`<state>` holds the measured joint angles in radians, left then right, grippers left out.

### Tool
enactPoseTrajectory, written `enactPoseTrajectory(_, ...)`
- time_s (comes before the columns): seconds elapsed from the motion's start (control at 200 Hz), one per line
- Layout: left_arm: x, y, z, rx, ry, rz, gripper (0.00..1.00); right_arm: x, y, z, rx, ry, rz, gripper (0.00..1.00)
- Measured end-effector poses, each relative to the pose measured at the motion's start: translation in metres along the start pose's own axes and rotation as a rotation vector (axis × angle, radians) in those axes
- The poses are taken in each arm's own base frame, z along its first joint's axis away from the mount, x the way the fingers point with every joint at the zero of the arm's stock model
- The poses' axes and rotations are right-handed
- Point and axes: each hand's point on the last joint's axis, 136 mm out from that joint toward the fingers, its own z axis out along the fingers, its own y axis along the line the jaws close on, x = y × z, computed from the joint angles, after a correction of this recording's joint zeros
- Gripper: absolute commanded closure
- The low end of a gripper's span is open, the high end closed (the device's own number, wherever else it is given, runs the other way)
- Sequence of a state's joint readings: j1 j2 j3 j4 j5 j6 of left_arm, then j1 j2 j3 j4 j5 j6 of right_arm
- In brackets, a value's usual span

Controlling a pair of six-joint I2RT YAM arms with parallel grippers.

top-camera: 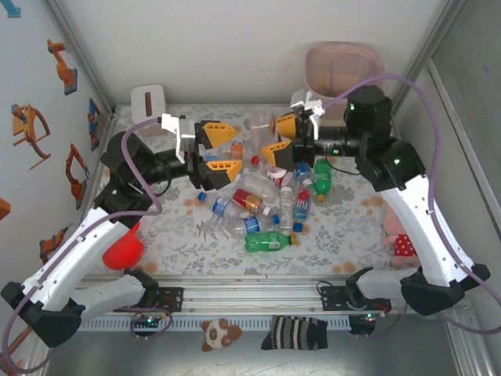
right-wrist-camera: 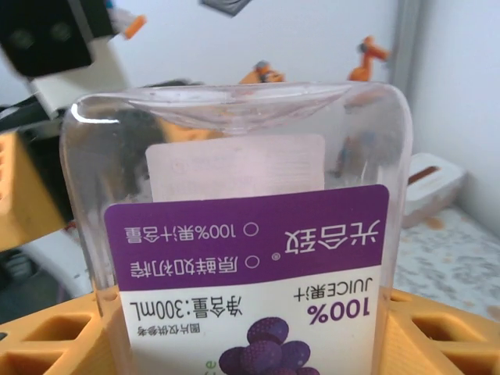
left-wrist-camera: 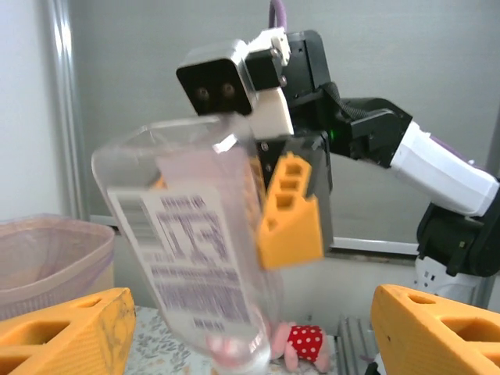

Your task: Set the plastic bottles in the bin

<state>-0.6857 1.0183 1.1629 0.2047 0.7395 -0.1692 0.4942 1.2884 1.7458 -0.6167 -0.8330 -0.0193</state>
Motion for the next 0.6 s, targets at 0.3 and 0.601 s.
enactPoseTrajectory(0.3,0.015,0.010,-0.006,-0.074,0.025,-0.013,0.22,-0.029,-0.109,-0.034,0.325,-0.089,0.120,0.43)
enactPoseTrajectory(0.601,0.022,0.018,-0.008,-0.122,0.034,-0.020,0.22,-0.028,-0.266,-0.085,0.739,-0.348,0.505,0.54)
